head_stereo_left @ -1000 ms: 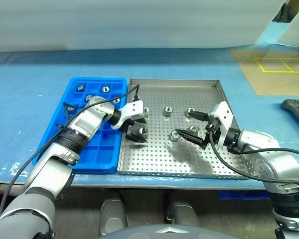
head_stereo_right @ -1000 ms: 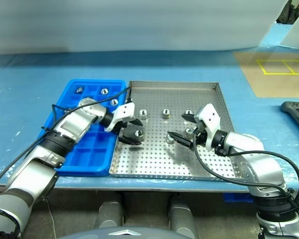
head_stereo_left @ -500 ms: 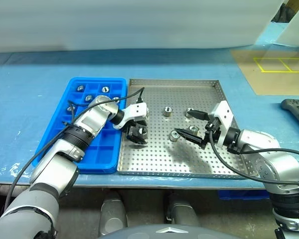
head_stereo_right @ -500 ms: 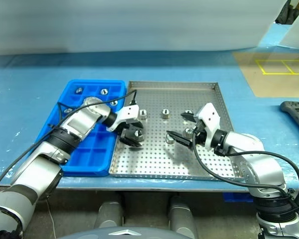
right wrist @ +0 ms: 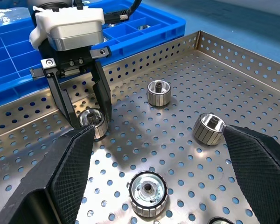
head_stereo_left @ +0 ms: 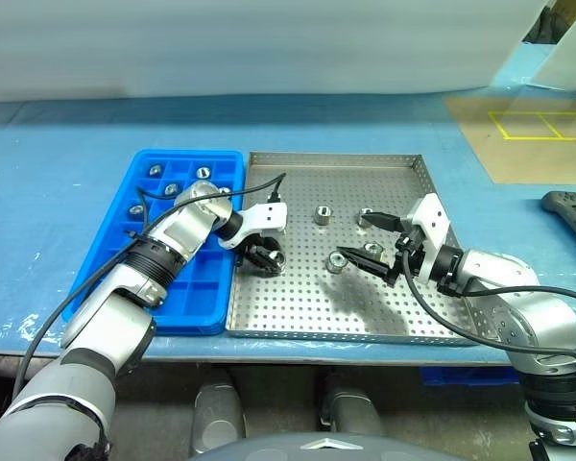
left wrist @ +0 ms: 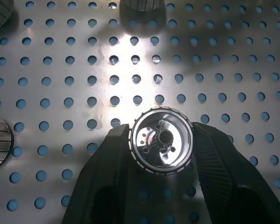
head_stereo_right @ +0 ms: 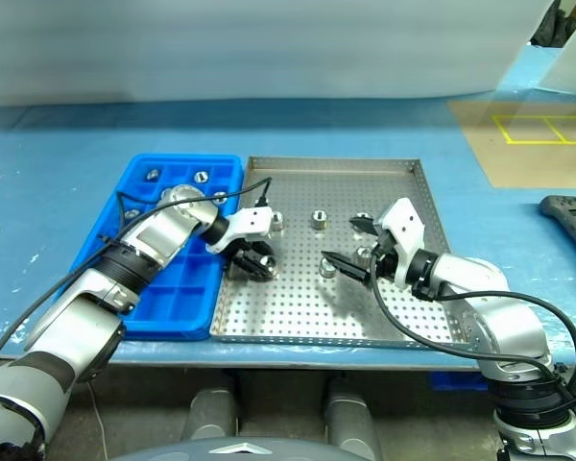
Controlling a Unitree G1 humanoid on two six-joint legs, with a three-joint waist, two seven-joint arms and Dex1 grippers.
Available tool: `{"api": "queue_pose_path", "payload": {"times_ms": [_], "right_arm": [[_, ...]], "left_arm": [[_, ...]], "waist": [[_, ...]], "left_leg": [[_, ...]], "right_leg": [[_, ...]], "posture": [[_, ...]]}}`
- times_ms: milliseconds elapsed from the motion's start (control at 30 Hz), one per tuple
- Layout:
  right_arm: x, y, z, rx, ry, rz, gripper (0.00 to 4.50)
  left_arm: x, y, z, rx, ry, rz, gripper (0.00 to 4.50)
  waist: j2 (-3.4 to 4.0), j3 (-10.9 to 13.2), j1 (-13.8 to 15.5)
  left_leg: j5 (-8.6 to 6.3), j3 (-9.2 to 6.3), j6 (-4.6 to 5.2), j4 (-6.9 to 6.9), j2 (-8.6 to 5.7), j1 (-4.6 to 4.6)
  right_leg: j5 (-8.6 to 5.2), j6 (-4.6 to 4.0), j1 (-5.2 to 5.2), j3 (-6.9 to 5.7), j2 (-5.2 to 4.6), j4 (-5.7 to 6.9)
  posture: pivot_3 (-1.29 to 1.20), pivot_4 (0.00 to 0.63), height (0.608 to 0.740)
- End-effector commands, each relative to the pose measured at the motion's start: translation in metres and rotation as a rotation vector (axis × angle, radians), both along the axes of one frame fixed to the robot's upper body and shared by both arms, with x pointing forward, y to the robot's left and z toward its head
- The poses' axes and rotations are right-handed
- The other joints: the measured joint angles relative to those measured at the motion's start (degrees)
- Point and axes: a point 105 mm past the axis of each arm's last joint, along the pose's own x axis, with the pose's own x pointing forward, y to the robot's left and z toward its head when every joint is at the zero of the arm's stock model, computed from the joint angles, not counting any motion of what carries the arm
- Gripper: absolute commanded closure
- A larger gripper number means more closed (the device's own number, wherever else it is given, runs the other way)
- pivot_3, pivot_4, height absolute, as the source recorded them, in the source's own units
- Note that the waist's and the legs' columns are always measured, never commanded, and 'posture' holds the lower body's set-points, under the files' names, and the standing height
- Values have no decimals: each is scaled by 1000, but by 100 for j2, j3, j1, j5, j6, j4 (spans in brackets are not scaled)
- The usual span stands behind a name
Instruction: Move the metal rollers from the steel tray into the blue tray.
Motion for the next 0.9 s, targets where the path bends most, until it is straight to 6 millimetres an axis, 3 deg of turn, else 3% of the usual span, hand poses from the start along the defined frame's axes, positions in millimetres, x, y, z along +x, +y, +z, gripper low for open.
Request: {"api": "queue_pose_path", "payload": {"times_ms": [33,200,367,667,900], "right_arm": [[-3,6,15,16,-57,28,0],[-2,7,15,20,-58,26,0],[-1,7,15,21,-56,26,0],[2,13,17,23,-54,62,0],[4,24,15,20,-44,118,0]], "left_arm": [[0,4,1,39,-14,-16,2815],[-1,4,0,32,-9,-22,2815],[3,-7,24,-134,-23,25,2815],[0,5,42,-211,-17,88,2815],[0,27,54,-249,-42,189,2815]], "waist": [[0,0,0],[0,0,-1],[1,1,1],[8,5,4],[15,10,7]], "left_leg": [[0,0,0,0,0,1],[0,0,0,-1,0,9],[0,0,0,-2,0,7],[1,1,-2,-21,0,10],[2,1,-3,-23,0,12]], "right_leg": [[0,0,1,0,0,0],[0,0,8,0,0,-1],[0,0,8,0,-1,-2],[-2,-2,7,-1,0,-9],[-3,-2,6,-2,0,-9]], "posture": [[-113,150,740],[-113,150,740],[-110,150,740],[-75,150,740],[-25,150,740]]}}
